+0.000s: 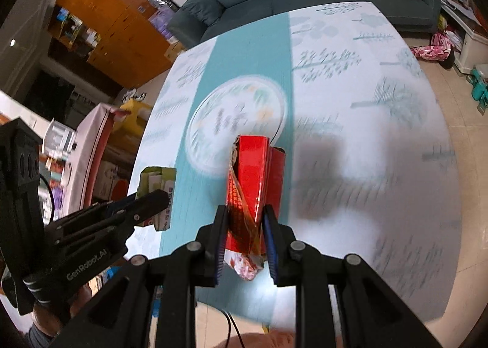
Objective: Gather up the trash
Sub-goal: 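Lift the red box and green-and-white wrapper and carry both toward the black bin, then open both tools above the bin, dropping box and wrapper inside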
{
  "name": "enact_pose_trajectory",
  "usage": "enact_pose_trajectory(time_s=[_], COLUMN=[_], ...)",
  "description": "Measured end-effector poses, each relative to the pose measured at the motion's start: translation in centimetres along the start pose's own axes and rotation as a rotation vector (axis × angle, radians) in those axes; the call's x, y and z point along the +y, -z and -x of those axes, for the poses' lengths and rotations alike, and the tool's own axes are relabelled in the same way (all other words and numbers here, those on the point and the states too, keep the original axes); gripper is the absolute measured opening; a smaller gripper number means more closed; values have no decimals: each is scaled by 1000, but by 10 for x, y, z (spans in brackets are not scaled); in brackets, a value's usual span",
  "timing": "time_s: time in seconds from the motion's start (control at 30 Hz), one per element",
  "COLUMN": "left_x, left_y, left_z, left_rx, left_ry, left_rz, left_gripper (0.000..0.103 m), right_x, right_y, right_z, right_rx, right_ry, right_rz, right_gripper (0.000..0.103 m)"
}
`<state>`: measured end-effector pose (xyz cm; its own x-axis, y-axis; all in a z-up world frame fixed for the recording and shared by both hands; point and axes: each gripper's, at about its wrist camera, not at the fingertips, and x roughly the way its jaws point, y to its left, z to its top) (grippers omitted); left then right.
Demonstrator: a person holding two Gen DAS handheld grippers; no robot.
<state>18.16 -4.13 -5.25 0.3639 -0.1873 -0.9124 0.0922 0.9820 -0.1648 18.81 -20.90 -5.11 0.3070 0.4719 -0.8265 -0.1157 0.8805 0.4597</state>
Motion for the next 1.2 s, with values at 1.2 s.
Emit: enact_pose_trajectory(time_s=[1.2], left_x=[60], left_y=[292], left_z=[-187], left_rx=[159], left_ry=[-1], left_rz=[99], left_gripper=[19], right_x=[-63], right_y=[313], right_z=[-186], right_rx=[262], right_ry=[185], right_rz=[-69], right_gripper=[24])
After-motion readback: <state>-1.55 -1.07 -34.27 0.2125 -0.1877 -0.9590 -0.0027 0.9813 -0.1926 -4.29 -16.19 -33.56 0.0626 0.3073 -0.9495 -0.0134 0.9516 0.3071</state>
